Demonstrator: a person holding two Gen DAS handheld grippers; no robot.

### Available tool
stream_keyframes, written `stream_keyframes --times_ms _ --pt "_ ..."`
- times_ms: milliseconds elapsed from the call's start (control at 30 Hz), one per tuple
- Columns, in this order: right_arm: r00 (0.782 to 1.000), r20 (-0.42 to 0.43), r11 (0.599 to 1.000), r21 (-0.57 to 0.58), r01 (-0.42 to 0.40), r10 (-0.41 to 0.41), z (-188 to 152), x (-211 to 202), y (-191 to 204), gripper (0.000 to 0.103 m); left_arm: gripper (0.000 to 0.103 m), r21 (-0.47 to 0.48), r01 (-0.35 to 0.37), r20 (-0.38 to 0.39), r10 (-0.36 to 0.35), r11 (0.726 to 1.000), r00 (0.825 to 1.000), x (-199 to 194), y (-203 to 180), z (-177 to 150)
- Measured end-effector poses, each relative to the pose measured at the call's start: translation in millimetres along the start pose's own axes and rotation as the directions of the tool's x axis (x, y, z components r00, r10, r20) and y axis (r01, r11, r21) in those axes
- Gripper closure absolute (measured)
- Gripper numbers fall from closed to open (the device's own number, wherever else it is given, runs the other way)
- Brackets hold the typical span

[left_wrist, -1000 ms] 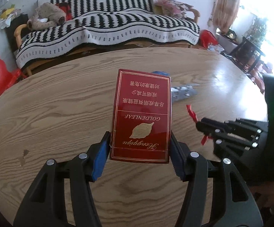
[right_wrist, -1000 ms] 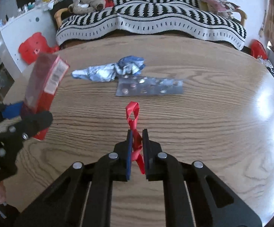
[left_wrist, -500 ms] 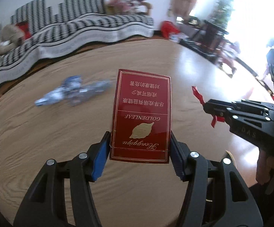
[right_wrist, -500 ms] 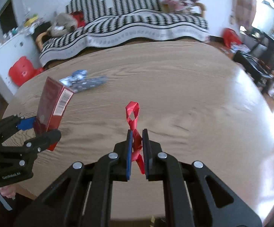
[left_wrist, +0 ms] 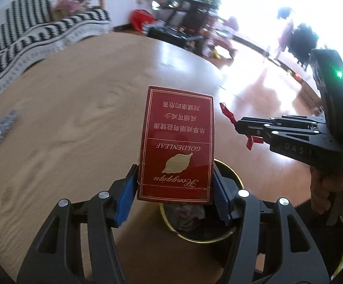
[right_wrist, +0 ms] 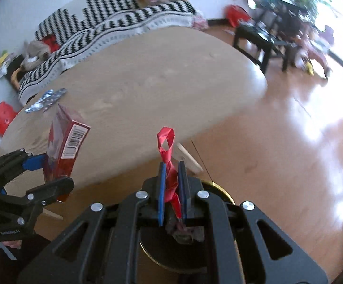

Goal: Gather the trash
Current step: 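Carry the red box and ribbon over the bin and open both tools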

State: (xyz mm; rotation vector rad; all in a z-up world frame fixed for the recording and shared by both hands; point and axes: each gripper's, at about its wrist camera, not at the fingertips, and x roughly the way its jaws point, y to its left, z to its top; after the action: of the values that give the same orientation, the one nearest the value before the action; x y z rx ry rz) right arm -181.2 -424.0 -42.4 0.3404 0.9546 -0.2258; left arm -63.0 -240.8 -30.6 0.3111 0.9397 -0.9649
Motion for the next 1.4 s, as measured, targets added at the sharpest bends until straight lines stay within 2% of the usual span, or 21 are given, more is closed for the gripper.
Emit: stream_keyframes --times_ms 100,333,567,1067,1167,1233,1300,1333,1367,1400 --pt "1.000 -0.027 1.000 0.028 0.012 -0.011 -19.5 -0.4 -15.2 0.092 0.046 0.025 0.032 -0.048 -0.031 0.999 0.998 17.3 -16.4 -6.2" --pt "0.989 -0.150 0.993 0.118 -0.003 0.021 -54.2 19.8 -38.1 0.092 0.046 0.077 0.051 -0.127 -0.041 0.996 0.991 44.1 -33.9 -21.6" --pt "0.987 -0.159 0.994 0.107 -0.005 0.022 -51.9 20.5 -32.6 0.092 0.046 0.074 0.054 -0.174 -0.040 0.996 0.984 64.7 -32.2 -26.8" --pt "0.987 -0.161 0.994 0.111 -0.005 0.023 -42.8 19.1 -37.4 0.092 0.045 0.085 0.078 -0.196 -0.060 0.993 0.979 79.4 -38.6 -22.2" --pt "0.987 -0.160 0.993 0.119 -0.003 0.022 -42.3 18.2 -38.1 0.092 0.043 0.089 0.075 -0.197 -0.056 0.993 0.979 79.5 -40.4 -24.4" --pt "0.986 -0.165 0.993 0.122 0.001 0.020 -41.5 18.5 -39.0 0.091 0.038 0.091 0.074 -0.194 -0.056 0.993 0.979 80.6 -42.3 -24.0" --pt "0.986 -0.165 0.992 0.126 0.004 0.017 -41.0 18.8 -40.5 0.075 0.032 0.091 0.072 -0.189 -0.054 0.993 0.981 79.0 -41.5 -24.9" --pt "0.987 -0.160 0.992 0.129 0.007 0.014 -40.6 17.6 -40.4 0.050 0.030 0.092 0.072 -0.186 -0.054 0.993 0.981 79.7 -41.7 -23.9" --pt "0.989 -0.148 0.992 0.129 0.010 0.009 -39.7 15.4 -40.9 0.037 0.030 0.094 0.073 -0.182 -0.055 0.993 0.982 78.9 -42.1 -23.1" --pt "0.991 -0.131 0.992 0.127 0.014 0.003 -39.0 12.6 -40.1 0.037 0.028 0.097 0.073 -0.180 -0.054 0.993 0.982 77.7 -42.1 -22.4"
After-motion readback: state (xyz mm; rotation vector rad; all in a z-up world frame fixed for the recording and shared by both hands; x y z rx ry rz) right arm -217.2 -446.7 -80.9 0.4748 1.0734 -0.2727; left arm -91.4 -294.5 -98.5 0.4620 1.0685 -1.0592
